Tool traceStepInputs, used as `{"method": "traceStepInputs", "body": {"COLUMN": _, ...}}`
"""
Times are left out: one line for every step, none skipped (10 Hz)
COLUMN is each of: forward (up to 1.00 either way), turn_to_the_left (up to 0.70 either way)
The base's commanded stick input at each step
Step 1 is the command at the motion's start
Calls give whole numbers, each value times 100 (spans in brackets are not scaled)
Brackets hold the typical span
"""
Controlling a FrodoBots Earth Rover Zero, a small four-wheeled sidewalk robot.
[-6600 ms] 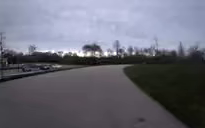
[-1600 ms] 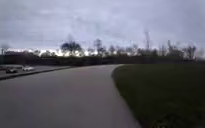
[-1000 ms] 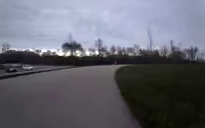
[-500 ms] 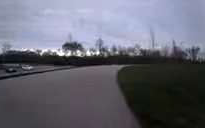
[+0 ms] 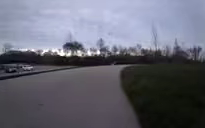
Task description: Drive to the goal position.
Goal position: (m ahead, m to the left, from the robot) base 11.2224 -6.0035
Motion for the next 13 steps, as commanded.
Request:
{"method": "traceStepInputs", "body": {"forward": 100, "turn_to_the_left": 0}}
{"method": "traceStepInputs", "body": {"forward": 100, "turn_to_the_left": 0}}
{"method": "traceStepInputs", "body": {"forward": 100, "turn_to_the_left": 0}}
{"method": "traceStepInputs", "body": {"forward": 100, "turn_to_the_left": 0}}
{"method": "traceStepInputs", "body": {"forward": 100, "turn_to_the_left": 0}}
{"method": "traceStepInputs", "body": {"forward": 100, "turn_to_the_left": 0}}
{"method": "traceStepInputs", "body": {"forward": 100, "turn_to_the_left": 0}}
{"method": "traceStepInputs", "body": {"forward": 100, "turn_to_the_left": 0}}
{"method": "traceStepInputs", "body": {"forward": 100, "turn_to_the_left": 0}}
{"method": "traceStepInputs", "body": {"forward": 100, "turn_to_the_left": 0}}
{"method": "traceStepInputs", "body": {"forward": 100, "turn_to_the_left": 0}}
{"method": "traceStepInputs", "body": {"forward": 100, "turn_to_the_left": 0}}
{"method": "traceStepInputs", "body": {"forward": 100, "turn_to_the_left": 0}}
